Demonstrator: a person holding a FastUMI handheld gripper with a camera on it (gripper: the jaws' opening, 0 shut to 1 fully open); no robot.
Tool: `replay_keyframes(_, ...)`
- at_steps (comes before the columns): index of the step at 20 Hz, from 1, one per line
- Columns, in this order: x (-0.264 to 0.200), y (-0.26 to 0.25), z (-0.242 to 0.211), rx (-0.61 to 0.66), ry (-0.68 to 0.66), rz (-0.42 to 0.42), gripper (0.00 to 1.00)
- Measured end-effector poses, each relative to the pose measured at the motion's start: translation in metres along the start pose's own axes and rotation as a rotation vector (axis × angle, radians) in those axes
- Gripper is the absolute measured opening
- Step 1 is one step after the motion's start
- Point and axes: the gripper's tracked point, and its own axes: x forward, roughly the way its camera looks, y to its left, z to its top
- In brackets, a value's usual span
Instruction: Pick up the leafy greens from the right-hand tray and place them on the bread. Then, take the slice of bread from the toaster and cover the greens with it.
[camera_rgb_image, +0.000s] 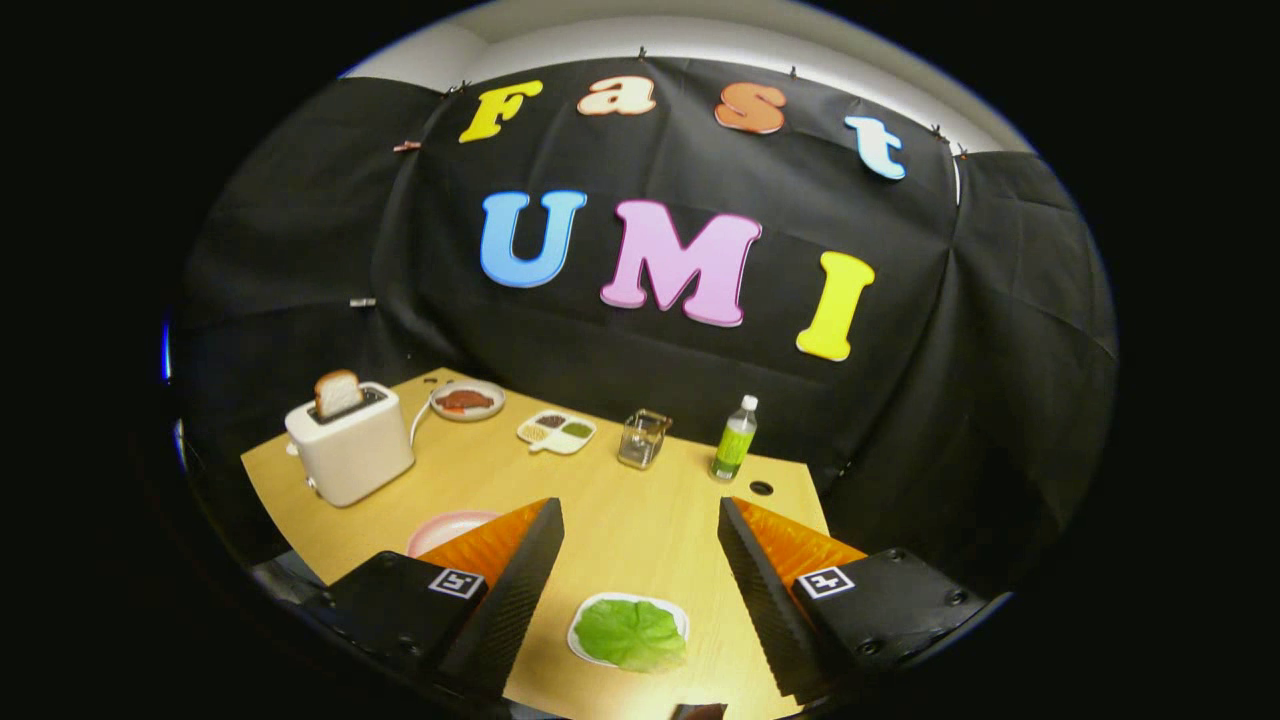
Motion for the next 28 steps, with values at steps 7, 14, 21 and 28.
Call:
replay_keyframes(7,0.052,0.002,-0.125,-0.016,0.304,0.186,0.97)
replay_keyframes(14,0.087,0.013,-0.22,-0.065,0.537,0.268,0.96)
replay_keyframes(21,0.113,0.019,-0.249,-0.008,0.638,0.314,0.88)
replay_keyframes(28,0.119,0.014,-0.253,-0.004,0.659,0.303,0.58)
